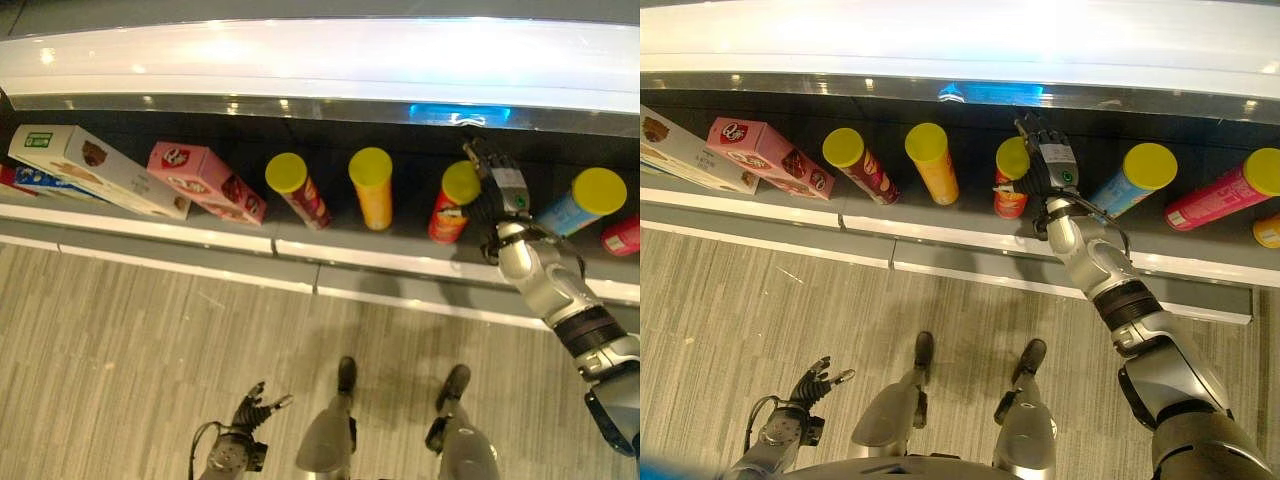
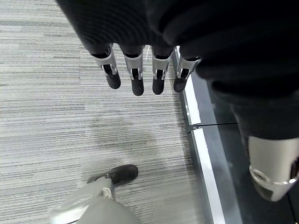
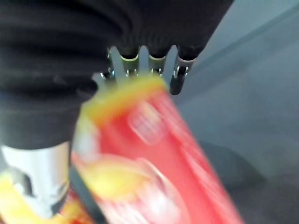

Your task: Put the goods on the table back onto the shelves and tidy them up.

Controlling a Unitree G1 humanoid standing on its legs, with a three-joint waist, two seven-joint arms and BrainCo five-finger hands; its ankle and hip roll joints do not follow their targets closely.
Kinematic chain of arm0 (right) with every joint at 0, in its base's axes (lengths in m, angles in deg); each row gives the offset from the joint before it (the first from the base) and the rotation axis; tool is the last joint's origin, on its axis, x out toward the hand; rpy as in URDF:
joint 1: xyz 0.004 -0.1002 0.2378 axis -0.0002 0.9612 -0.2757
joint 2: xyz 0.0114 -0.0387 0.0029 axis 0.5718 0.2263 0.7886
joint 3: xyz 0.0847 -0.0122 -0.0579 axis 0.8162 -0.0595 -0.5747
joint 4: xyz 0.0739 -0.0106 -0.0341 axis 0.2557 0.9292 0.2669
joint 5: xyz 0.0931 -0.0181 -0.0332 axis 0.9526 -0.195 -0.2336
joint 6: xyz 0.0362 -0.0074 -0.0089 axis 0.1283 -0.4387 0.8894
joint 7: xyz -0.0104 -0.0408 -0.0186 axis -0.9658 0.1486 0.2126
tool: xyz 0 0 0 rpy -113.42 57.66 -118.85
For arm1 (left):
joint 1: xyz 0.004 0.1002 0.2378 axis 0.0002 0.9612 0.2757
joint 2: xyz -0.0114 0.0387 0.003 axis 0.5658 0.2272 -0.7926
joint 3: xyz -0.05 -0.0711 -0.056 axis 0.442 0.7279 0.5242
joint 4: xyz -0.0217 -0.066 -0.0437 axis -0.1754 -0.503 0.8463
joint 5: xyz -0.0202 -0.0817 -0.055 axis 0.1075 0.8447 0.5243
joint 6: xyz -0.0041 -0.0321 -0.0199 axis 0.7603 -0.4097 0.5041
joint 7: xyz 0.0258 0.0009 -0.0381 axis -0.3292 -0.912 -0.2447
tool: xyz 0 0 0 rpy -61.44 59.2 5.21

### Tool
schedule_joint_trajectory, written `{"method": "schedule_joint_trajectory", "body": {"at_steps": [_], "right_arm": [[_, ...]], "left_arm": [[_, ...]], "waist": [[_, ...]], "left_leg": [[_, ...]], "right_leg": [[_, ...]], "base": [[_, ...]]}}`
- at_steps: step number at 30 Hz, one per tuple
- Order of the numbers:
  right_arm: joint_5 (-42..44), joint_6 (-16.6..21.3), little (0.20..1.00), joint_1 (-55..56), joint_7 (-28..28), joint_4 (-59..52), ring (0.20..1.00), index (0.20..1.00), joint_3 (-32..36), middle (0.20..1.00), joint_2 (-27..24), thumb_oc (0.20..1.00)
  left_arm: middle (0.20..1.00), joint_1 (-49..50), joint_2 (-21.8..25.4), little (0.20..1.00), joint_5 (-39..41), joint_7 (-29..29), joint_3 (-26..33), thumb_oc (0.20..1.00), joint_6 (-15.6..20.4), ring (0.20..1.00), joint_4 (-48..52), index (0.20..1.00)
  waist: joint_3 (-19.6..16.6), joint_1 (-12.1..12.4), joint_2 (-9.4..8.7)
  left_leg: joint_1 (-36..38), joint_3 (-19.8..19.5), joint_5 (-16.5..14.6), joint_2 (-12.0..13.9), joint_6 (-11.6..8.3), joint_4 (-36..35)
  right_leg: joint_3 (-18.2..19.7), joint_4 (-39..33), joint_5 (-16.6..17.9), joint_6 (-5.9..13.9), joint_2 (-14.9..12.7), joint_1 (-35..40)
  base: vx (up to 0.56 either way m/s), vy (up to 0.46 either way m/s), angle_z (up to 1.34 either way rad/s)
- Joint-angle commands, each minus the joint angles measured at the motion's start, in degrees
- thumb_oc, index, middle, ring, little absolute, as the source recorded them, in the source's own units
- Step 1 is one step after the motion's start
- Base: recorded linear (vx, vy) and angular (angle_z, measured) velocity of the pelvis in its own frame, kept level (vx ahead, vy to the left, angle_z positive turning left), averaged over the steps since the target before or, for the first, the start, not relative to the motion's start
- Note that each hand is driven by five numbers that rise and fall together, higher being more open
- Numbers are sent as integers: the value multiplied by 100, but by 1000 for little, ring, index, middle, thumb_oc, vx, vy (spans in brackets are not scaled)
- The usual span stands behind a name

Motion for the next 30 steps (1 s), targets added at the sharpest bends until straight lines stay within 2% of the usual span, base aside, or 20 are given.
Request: {"method": "schedule_joint_trajectory", "body": {"at_steps": [1, 2, 3, 7, 10, 11, 15, 19, 25, 27, 29, 30], "right_arm": [[-83, 233, 1000, 116, 189, -559, 1000, 1000, 301, 1000, -10, 1000], [-84, 226, 1000, 141, 177, -586, 1000, 1000, 316, 1000, -13, 1000], [-49, 330, 1000, 357, 104, -1030, 1000, 1000, 474, 1000, -84, 1000], [99, 456, 1000, 960, -131, -1777, 1000, 1000, 842, 1000, -235, 1000], [235, 502, 1000, 1254, -304, -1907, 1000, 1000, 932, 1000, -270, 1000], [510, 558, 1000, 1590, -540, -1906, 1000, 1000, 993, 1000, -251, 1000], [778, 579, 1000, 2377, -904, -1870, 1000, 1000, 1221, 1000, -342, 1000], [849, 598, 1000, 2808, -1000, -1953, 1000, 1000, 1460, 1000, -355, 1000], [804, 576, 1000, 3415, -1057, -2127, 1000, 1000, 1954, 1000, -387, 1000], [769, 595, 1000, 3616, -1026, -2250, 1000, 1000, 2174, 1000, -381, 1000], [720, 623, 1000, 3936, -979, -2489, 1000, 1000, 2610, 1000, -438, 1000], [720, 618, 1000, 3951, -986, -2507, 1000, 1000, 2624, 1000, -437, 1000]], "left_arm": [[1000, -97, 274, 1000, -160, -87, -205, 1000, -65, 1000, -256, 1000], [1000, -92, 277, 1000, -163, -87, -208, 1000, -66, 1000, -255, 1000], [1000, -68, 273, 1000, -251, -74, -114, 1000, -126, 1000, -321, 1000], [1000, -20, 255, 1000, -367, -24, 43, 1000, -207, 1000, -422, 1000], [1000, -10, 252, 1000, -409, -2, 102, 1000, -233, 1000, -429, 1000], [1000, -37, 253, 1000, -434, 15, 155, 1000, -235, 1000, -419, 1000], [1000, -95, 273, 1000, -496, 67, 236, 1000, -247, 1000, -436, 1000], [1000, -64, 272, 1000, -528, 89, 265, 1000, -243, 1000, -425, 1000], [1000, 20, 305, 1000, -599, 118, 365, 1000, -244, 1000, -401, 1000], [1000, 40, 301, 1000, -653, 131, 384, 1000, -245, 1000, -416, 1000], [1000, -23, 339, 1000, -698, 190, 392, 1000, -235, 1000, -408, 1000], [1000, -26, 339, 1000, -698, 191, 387, 1000, -234, 1000, -409, 1000]], "waist": [[-393, -1, -440], [-394, 4, -443], [-493, -48, -543], [-709, -159, -757], [-795, -222, -827], [-893, -300, -892], [-1068, -449, -1009], [-1146, -542, -1064], [-1189, -761, -1165], [-1170, -835, -1202], [-1067, -1073, -1286], [-1067, -1053, -1283]], "left_leg": [[-36, 484, -117, 269, -195, 21], [-28, 485, -120, 267, -194, 21], [94, 533, -177, 268, -177, 21], [372, 656, -309, 220, -109, 21], [506, 716, -364, 188, -67, 21], [629, 772, -413, 141, -15, 21], [824, 879, -511, 34, 60, 21], [910, 921, -564, -27, 100, 21], [1152, 1079, -681, -144, 237, 21], [1236, 1154, -722, -181, 282, 21], [1292, 1366, -712, -158, 329, 21], [1294, 1381, -715, -155, 328, 21]], "right_leg": [[396, 59, -221, 486, -483, 144], [397, 59, -223, 488, -485, 151], [417, 60, -245, 487, -457, 228], [487, 70, -282, 492, -446, 405], [529, 81, -285, 501, -450, 494], [579, 104, -251, 522, -464, 554], [616, 150, -164, 589, -538, 664], [645, 213, -123, 634, -594, 703], [955, 508, -28, 716, -655, 589], [1094, 601, 51, 746, -673, 512], [1414, 756, 463, 828, -624, 220], [1431, 757, 468, 828, -618, 211]], "base": [[43, 0, -1], [69, 16, 0], [78, 20, -1], [72, 54, -1], [33, 85, -21], [37, 155, -25], [23, 129, -15], [-4, 86, -16], [-19, 95, -14], [-37, 86, -28], [-119, 42, -53], [-123, -13, -66]]}}
